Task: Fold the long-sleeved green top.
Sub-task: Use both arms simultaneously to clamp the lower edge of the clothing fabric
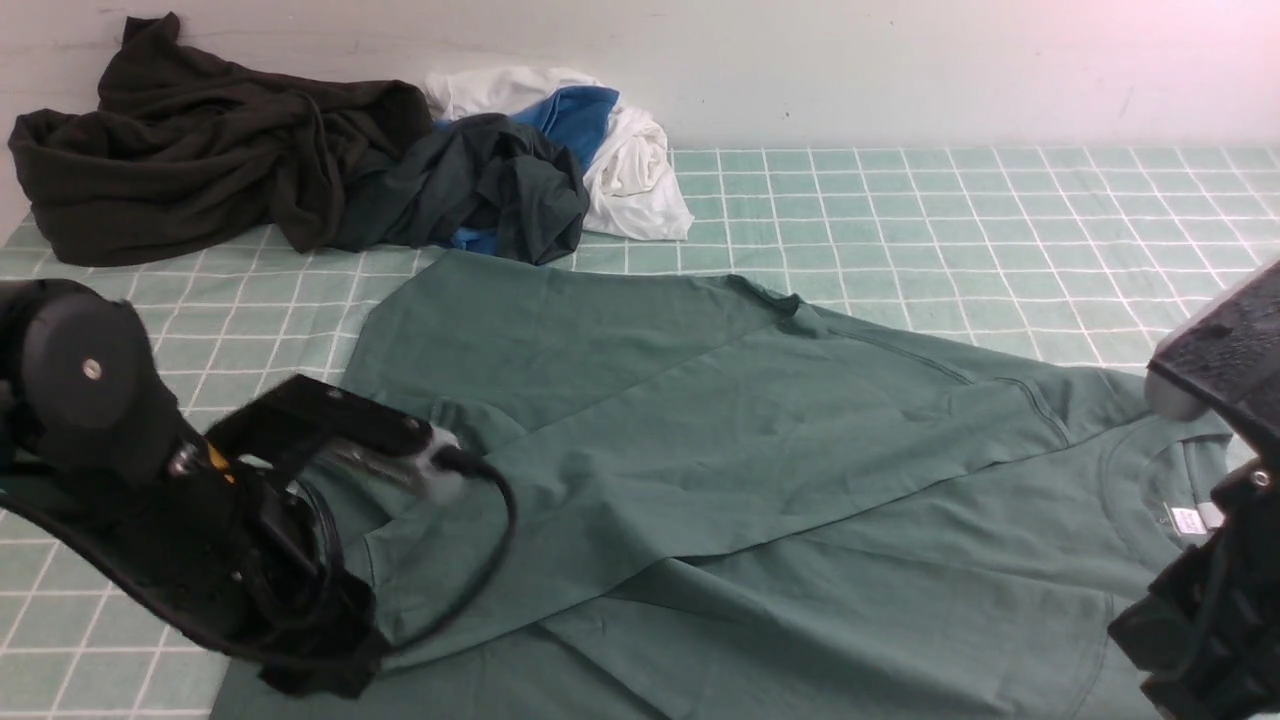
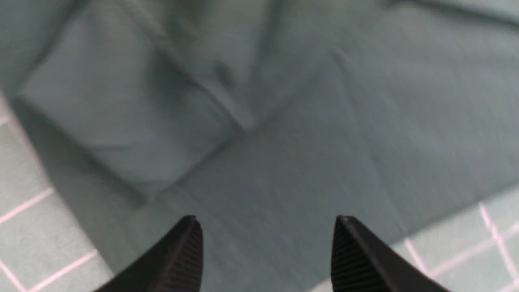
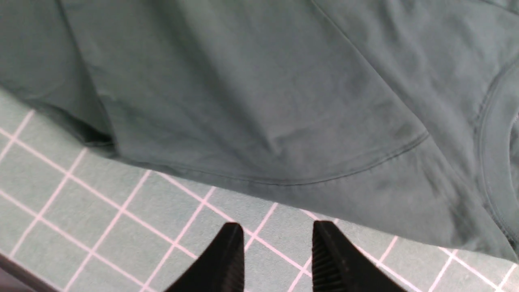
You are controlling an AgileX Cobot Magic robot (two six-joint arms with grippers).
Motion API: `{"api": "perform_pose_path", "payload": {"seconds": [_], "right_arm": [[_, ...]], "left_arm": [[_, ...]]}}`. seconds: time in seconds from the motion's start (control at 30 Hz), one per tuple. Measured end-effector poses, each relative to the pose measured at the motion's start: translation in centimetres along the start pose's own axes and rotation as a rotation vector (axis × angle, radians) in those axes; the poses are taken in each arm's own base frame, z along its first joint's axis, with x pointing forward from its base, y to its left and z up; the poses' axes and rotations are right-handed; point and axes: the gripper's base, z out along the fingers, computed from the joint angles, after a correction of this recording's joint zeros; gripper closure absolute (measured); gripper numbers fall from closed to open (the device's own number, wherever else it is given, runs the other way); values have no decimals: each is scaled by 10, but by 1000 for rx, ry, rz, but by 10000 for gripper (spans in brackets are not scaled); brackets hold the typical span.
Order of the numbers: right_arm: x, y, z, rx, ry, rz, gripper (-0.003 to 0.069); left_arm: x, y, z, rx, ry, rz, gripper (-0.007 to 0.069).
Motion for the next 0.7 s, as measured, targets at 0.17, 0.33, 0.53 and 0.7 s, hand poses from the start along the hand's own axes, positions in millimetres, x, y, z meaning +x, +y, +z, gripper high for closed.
{"api": "perform_pose_path", "payload": {"seconds": [0.17,0.33,0.53,0.7], "right_arm": [[8,12,-16,-72,-50,-18,398],[9,13,-19,-81,-61,-23,396],[9,13,-19,-80,-60,-70,396],[9,13,-19,-79,-64,-81,396]], "left_arm": [[22,-31,16,-116,232,363,215],[45,-28,33,-170,336,453,215],[64,-23,55,-166,354,466,215],[59,-18,67,-211,319,520,215]]}}
